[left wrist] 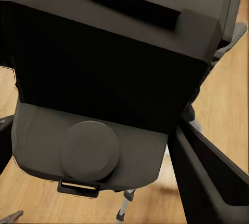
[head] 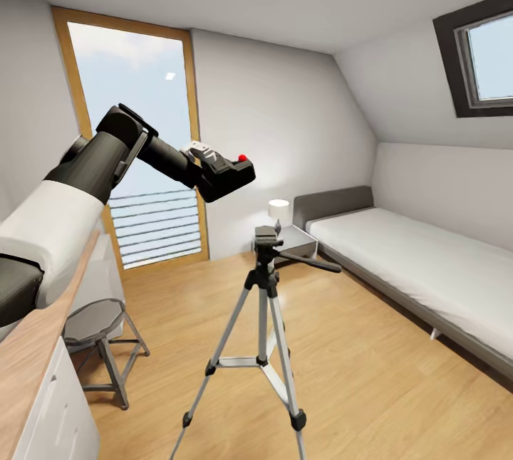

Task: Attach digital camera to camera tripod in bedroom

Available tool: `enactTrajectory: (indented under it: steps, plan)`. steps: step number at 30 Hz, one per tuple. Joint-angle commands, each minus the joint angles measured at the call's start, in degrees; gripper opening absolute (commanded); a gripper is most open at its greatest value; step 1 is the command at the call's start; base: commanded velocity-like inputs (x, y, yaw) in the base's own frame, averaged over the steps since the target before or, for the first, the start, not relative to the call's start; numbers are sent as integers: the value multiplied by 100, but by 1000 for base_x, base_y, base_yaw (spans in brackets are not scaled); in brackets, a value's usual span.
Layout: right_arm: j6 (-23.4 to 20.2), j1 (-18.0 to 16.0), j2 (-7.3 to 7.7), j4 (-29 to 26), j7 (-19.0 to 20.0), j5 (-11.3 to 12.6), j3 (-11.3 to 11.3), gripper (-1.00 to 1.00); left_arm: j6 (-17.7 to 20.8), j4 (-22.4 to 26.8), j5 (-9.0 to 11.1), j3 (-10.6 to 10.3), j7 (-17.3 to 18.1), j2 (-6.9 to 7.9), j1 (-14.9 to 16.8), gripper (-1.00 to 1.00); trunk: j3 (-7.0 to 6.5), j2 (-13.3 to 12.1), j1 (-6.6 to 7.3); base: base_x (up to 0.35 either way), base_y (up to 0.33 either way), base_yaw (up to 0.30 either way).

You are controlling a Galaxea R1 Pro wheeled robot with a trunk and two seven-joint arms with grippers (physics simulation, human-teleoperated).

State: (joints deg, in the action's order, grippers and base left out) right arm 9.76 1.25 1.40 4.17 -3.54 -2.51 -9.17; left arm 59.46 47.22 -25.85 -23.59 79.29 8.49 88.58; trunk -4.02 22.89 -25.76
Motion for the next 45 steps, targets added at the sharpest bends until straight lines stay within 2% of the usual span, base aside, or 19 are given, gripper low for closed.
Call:
enactTrajectory:
  steps: [1,13,14,17,19,21,23,24,25,31,35,45]
  plan:
    - [35,-2,1,13,-13,-27,-40,100,54,7,-60,-10,57,2,2,-100,0,3,-2,28,37,0]
    - [59,-2,1,13,-13,-29,-32,100,54,3,-60,-60,56,-54,-1,-100,0,3,-2,4,5,0]
    - [64,-1,1,13,-11,-29,-30,100,54,-9,-60,-152,52,-148,-6,-100,0,3,-2,0,0,0]
    - [68,-2,1,13,-8,-30,-26,100,54,-35,-60,-300,37,-302,-10,-100,0,3,-2,0,0,0]
    - [69,-2,1,13,-7,-30,-26,100,54,-95,-60,-488,29,-527,-18,-100,0,3,-2,0,0,0]
    - [70,-2,1,13,-7,-30,-27,100,54,-161,-60,-571,26,-631,-20,-100,0,3,-2,0,0,0]
    - [70,-2,1,13,-6,-30,-26,100,54,-379,-60,-697,12,-860,-23,-100,0,3,-2,0,0,0]
    - [70,-2,1,13,-6,-30,-25,100,54,-444,-60,-720,-1,-919,-23,-100,0,3,-2,0,0,0]
    - [70,-2,1,13,-6,-30,-24,100,54,-575,-60,-756,-46,-1039,-24,-100,0,3,-2,0,0,0]
    - [70,-2,1,13,-6,-30,-23,100,54,-860,-60,-802,-315,-1332,-24,-100,0,3,-2,0,0,0]
    - [70,-2,1,13,-6,-30,-23,100,54,-916,-60,-810,-393,-1391,-24,-100,0,3,-2,0,0,0]
    - [70,-2,1,13,-6,-30,-23,100,54,-941,-60,-807,-424,-1423,-25,-100,0,3,-2,0,0,0]
